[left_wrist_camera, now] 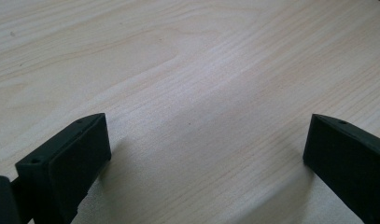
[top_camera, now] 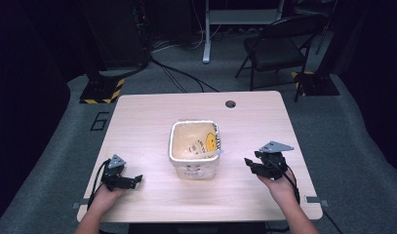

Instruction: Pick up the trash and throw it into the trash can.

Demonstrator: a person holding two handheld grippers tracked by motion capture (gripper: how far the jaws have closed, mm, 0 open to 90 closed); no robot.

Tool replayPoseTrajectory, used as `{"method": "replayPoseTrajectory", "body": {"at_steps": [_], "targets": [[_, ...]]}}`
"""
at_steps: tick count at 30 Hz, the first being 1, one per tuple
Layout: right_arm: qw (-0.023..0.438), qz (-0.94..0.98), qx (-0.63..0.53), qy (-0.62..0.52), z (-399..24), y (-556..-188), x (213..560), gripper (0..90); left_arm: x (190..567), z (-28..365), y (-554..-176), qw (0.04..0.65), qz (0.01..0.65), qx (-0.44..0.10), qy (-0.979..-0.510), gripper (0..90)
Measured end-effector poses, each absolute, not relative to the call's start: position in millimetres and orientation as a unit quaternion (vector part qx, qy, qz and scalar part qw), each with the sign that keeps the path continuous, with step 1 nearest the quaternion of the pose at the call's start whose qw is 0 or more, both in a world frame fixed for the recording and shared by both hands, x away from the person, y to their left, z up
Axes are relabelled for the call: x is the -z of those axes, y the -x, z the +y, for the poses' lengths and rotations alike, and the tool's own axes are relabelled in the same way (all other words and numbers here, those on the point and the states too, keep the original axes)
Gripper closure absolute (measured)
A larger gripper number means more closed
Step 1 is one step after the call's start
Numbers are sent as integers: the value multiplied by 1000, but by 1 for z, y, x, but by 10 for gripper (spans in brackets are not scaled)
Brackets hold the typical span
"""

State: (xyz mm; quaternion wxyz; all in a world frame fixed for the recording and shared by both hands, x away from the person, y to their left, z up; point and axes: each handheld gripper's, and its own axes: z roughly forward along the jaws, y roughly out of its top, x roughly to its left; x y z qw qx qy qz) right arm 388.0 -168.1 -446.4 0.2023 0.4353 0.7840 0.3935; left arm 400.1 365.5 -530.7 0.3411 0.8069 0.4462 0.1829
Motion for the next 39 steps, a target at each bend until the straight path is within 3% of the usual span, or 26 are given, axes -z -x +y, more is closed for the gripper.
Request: {"method": "replayPoseTrajectory", "body": {"at_steps": [39], "targets": [[221, 762, -364, -488, -195, -391, 486, 412, 531, 365, -400, 341, 447, -183, -806, 4]]}}
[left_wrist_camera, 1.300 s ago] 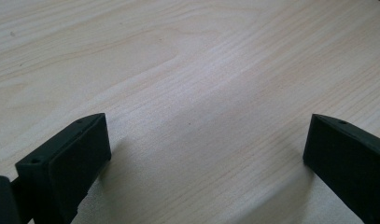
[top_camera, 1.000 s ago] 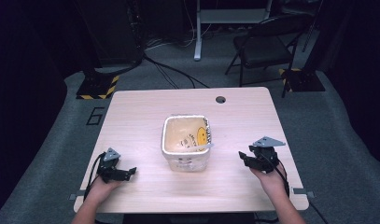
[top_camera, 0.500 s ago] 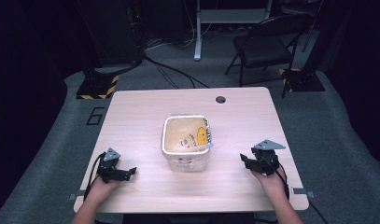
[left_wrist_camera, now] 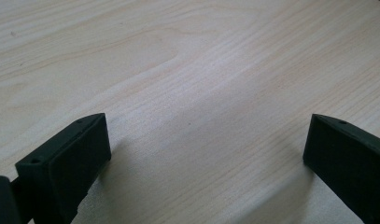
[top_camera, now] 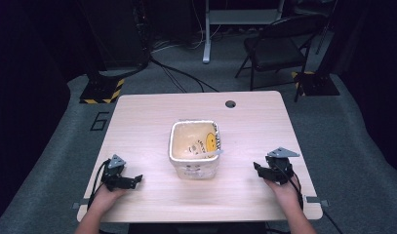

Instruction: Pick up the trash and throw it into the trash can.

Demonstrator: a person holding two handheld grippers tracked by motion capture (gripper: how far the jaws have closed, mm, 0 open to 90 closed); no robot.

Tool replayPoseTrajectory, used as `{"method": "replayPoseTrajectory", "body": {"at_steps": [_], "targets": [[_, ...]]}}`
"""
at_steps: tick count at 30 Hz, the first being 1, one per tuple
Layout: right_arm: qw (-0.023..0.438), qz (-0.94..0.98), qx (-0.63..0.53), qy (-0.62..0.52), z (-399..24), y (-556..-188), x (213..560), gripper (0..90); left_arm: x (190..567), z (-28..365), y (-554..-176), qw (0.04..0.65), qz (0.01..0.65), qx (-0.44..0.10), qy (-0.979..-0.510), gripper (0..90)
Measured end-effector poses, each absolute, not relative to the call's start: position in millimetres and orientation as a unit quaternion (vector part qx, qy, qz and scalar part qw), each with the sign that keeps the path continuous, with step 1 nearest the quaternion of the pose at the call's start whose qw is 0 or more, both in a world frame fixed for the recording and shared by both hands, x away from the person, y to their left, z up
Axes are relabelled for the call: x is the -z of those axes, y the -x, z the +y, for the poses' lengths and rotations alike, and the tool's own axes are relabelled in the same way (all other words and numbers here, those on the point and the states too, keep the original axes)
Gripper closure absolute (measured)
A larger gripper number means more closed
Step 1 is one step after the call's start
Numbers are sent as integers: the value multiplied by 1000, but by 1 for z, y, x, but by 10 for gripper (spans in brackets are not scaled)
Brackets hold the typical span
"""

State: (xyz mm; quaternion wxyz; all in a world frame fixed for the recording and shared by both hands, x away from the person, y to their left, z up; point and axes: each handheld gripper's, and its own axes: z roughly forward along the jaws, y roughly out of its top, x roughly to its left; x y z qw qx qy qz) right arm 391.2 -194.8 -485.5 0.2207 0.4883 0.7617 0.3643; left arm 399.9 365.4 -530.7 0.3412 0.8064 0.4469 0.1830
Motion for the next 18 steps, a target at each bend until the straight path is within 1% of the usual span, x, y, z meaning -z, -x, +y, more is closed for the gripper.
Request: {"method": "replayPoseTrajectory", "body": {"at_steps": [12, 18], "targets": [[217, 760, -355, -499, -202, -393, 494, 407, 531, 365, -400, 341, 447, -183, -806, 4], [208, 762, -351, -503, -204, -395, 499, 402, 531, 365, -400, 341, 447, -183, -806, 4]]}}
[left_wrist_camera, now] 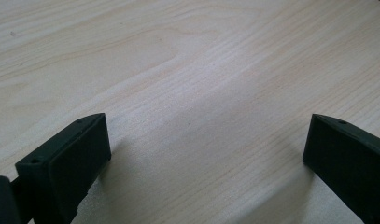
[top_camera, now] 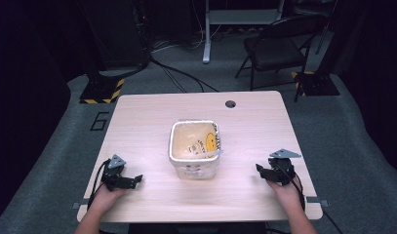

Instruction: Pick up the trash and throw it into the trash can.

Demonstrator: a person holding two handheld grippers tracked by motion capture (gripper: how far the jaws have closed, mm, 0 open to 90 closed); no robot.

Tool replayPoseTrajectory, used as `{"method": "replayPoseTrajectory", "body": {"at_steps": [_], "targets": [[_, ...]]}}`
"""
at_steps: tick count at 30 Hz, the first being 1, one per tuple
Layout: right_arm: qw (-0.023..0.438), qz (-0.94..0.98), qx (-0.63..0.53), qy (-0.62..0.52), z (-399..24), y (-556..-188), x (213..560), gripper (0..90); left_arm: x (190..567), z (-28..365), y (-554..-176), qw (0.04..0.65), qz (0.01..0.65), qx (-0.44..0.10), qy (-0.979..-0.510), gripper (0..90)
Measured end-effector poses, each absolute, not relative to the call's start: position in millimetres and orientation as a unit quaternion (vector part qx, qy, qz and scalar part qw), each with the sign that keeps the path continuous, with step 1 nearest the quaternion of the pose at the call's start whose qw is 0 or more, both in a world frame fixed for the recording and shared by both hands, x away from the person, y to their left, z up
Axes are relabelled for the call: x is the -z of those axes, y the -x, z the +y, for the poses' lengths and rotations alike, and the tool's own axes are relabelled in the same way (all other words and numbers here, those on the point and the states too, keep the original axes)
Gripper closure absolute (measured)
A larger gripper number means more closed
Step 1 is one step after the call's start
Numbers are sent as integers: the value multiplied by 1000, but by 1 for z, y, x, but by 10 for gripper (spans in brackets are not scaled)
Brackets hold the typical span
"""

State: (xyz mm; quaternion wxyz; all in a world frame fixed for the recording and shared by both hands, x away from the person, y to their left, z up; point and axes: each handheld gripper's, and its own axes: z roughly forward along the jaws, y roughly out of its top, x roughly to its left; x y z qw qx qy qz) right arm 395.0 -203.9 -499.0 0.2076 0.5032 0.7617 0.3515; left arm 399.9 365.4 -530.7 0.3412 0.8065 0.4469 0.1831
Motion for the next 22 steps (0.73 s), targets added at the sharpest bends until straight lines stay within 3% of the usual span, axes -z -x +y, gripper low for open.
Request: {"method": "replayPoseTrajectory", "body": {"at_steps": [22], "targets": [[212, 772, -335, -497, -198, -398, 509, 387, 531, 365, -400, 341, 447, -183, -807, 4]]}}
